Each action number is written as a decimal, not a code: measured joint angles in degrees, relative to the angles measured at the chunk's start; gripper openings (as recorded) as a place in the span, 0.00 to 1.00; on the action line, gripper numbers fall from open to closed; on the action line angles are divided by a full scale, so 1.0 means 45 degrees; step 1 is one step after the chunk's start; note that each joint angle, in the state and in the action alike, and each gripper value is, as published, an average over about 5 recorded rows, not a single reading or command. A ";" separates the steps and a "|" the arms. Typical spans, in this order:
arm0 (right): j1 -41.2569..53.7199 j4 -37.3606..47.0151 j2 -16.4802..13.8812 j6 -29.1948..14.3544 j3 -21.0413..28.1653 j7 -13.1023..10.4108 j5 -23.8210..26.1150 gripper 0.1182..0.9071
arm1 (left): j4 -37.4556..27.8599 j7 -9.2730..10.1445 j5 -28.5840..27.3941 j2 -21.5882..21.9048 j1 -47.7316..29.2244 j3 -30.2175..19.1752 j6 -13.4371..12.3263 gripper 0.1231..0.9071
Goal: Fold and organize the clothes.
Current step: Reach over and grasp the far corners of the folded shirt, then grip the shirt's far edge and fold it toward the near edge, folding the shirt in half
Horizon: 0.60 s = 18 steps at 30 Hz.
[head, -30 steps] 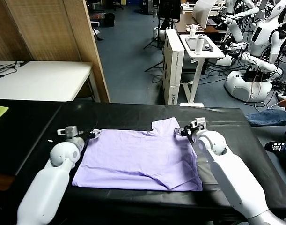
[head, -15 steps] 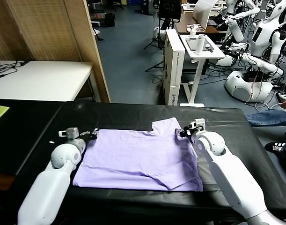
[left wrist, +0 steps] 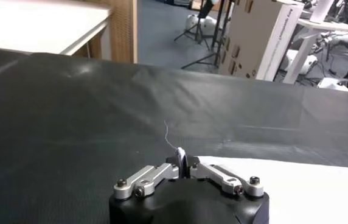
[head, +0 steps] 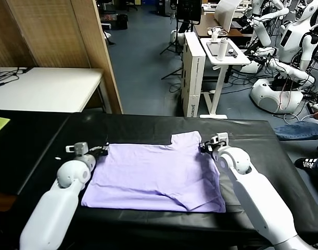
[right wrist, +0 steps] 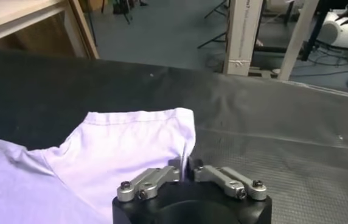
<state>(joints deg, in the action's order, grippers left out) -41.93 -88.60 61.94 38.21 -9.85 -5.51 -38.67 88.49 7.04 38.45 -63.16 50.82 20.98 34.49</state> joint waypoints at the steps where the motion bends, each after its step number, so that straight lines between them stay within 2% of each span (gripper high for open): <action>1: -0.0106 -0.0154 -0.0079 -0.0165 -0.0074 0.0046 -0.0064 0.03 | 0.0109 0.0007 0.0036 0.0028 0.0074 0.0057 -0.0006 0.08; 5: -0.0577 -0.0875 -0.0428 -0.0460 -0.0403 0.0147 -0.0340 0.03 | 0.0659 0.0026 0.0149 0.0137 0.0437 0.0349 -0.0086 0.08; 18: -0.2352 -0.3573 -0.1382 -0.0442 -0.1621 0.0326 -0.0543 0.03 | 0.3010 0.0001 0.0263 0.0268 0.2349 0.1543 -0.0391 0.08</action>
<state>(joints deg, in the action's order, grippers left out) -52.51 -104.68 55.72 36.22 -17.14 -4.04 -41.12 102.04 7.05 39.63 -61.96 61.39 27.92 32.73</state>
